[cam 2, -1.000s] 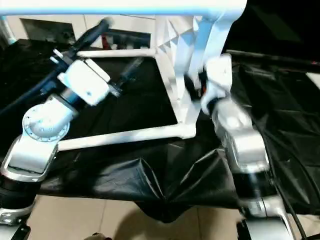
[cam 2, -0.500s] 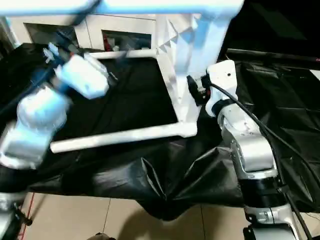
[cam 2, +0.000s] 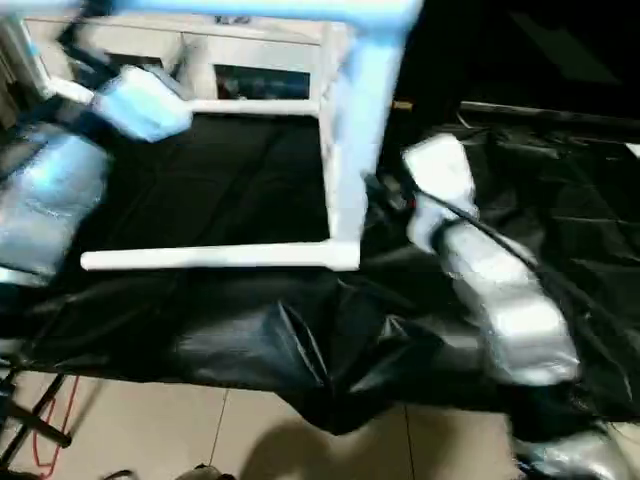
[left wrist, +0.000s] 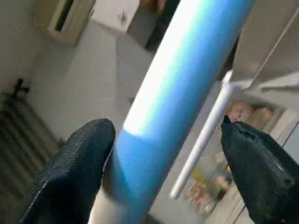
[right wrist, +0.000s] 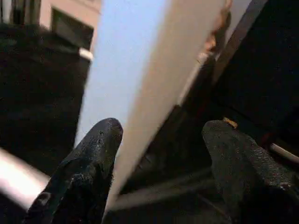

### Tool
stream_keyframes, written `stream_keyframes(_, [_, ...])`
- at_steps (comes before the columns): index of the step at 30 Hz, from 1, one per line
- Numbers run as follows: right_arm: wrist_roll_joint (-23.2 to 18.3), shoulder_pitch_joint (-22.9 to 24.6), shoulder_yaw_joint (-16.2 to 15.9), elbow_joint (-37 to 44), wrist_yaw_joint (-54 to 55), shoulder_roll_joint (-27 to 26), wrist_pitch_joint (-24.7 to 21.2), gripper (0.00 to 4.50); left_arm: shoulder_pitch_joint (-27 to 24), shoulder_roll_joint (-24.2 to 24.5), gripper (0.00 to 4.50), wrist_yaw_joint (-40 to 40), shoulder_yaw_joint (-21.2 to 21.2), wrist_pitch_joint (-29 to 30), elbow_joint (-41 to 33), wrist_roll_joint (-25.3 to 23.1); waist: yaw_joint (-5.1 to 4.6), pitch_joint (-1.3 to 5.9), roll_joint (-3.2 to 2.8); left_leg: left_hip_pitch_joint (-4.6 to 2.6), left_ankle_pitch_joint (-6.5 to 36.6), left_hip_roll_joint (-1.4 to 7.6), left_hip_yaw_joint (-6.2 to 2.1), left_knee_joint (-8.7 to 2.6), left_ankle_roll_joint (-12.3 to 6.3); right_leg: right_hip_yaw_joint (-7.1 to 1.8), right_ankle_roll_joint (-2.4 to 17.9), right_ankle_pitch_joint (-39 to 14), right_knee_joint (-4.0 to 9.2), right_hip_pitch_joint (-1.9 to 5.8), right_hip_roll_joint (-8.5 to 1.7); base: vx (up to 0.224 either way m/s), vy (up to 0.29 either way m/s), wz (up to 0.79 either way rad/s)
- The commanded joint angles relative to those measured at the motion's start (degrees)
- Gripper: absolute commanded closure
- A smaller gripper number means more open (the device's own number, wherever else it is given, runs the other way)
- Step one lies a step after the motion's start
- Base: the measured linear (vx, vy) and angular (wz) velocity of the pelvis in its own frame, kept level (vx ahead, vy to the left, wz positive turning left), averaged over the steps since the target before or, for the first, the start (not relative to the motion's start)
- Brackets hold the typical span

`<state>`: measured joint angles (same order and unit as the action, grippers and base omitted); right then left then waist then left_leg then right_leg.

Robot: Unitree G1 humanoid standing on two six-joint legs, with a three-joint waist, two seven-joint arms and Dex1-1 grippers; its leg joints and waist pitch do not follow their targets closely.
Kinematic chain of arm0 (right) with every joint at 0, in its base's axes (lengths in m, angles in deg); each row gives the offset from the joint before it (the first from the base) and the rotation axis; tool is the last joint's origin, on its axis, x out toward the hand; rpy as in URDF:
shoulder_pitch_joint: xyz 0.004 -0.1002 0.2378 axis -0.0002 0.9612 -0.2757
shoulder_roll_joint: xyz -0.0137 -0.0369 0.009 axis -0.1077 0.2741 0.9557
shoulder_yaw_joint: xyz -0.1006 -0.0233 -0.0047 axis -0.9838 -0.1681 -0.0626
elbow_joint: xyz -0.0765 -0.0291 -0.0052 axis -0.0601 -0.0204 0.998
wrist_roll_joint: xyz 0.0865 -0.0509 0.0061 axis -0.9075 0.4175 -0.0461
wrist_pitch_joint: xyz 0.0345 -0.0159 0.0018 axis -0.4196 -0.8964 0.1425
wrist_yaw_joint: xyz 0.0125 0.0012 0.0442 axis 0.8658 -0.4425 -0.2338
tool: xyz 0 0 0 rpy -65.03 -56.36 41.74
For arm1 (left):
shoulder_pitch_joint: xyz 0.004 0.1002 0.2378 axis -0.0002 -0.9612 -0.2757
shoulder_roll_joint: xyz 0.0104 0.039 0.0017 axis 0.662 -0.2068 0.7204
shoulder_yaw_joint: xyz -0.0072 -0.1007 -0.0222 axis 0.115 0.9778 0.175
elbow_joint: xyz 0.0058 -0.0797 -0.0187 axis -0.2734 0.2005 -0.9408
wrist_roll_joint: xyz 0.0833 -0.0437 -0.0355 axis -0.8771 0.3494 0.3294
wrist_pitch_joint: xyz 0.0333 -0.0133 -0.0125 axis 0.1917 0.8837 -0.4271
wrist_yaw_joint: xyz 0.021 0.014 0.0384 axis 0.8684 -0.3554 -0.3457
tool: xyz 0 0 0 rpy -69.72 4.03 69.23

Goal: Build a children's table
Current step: Flip table

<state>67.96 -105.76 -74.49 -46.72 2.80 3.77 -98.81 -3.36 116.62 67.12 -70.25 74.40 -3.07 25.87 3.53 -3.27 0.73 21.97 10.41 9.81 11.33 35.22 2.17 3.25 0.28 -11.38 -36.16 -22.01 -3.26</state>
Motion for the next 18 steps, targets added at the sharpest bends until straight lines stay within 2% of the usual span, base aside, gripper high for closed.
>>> stream_keyframes(1, [-0.5, 0.7, 1.4, 1.5, -3.2, 2.1, 0.8, 1.36, 1.0, 1.2, 0.36, 0.7, -1.0, -2.1, 2.1, -0.6, -0.02, 3.61, -0.69, -1.61, 17.3, 3.41, -2.82, -4.46, 2.96, -3.1, 6.7, -17.6, 5.36, 1.19, -5.04, 0.0, 0.0, 0.0])
stream_keyframes(4, [-2.6, 1.8, 2.2, 3.1, -6.9, 3.4, 1.1, 1.36, 1.7, 2.2, 0.36, -1.0, -1.4, -3.4, 4.4, -2.0, 0.08, 3.89, -0.77, -1.34, 15.0, 3.49, -2.71, -4.3, 1.77, -3.18, 7.9, -12.5, 4.76, 1.57, -5.0, 0.0, 0.0, 0.0])
stream_keyframes(6, [-5.1, 2.6, 2.2, 5.4, -10.0, 4.0, 0.8, 1.36, 3.1, 2.8, 0.36, -2.3, -1.8, -4.0, 6.4, -3.2, 0.08, 3.85, -0.78, -1.34, 14.5, 3.44, -2.64, -4.2, 0.96, -3.12, 8.5, -11.0, 4.73, 1.59, -4.93, 0.0, 0.0, 0.0])
stream_keyframes(7, [-6.6, 2.9, 1.2, 7.3, -11.8, 4.2, 0.3, 1.36, 4.9, 3.1, 0.36, -3.1, -2.4, -4.9, 9.3, -3.8, 0.2, 3.92, -0.96, -1.43, 14.3, 3.52, -2.74, -4.17, 0.93, -3.08, 8.7, -10.9, 4.63, 1.6, -5.04, 0.0, 0.0, 0.0])
stream_keyframes(8, [-6.6, 2.9, 1.2, 7.3, -11.8, 4.2, 0.3, 1.36, 4.9, 3.1, 0.36, -3.1, -2.4, -4.9, 9.3, -3.8, 0.25, 3.88, -0.91, -1.45, 14.4, 3.47, -2.7, -4.11, 0.64, -3.09, 8.4, -11.1, 4.72, 1.53, -4.95, 0.0, 0.0, 0.0])
stream_keyframes(12, [-5.1, 0.9, -1.5, 7.0, -9.3, 0.8, 0.1, 1.36, 9.3, 3.4, 0.36, -5.0, -3.6, -6.1, 16.1, -5.4, 0.09, 3.84, -0.92, -1.44, 14.3, 3.55, -2.76, -4.25, 1.53, -3.05, 9.5, -11.1, 4.62, 1.38, -5.08, 0.0, 0.0, 0.0])
stream_keyframes(16, [-5.4, 0.6, -3.4, 8.0, -9.4, -1.9, -0.8, 1.36, 12.1, 3.6, 0.36, -6.0, -4.5, -6.8, 21.0, -6.6, 0.2, 3.74, -0.95, -1.67, 16.0, 3.5, -2.75, -4.29, 2.04, -3.14, 9.1, -13.1, 4.83, 1.16, -5.05, 0.0, 0.0, 0.0])
stream_keyframes(18, [-5.5, 0.4, -4.0, 7.9, -9.2, -2.6, -1.5, 1.36, 12.7, 3.6, 0.36, -5.7, -4.6, -7.1, 22.3, -6.3, 0.44, 3.68, -1.2, -1.77, 16.9, 3.67, -2.91, -4.46, 2.72, -3.17, 8.6, -14.4, 4.91, 1.1, -5.23, 0.0, 0.0, 0.0])
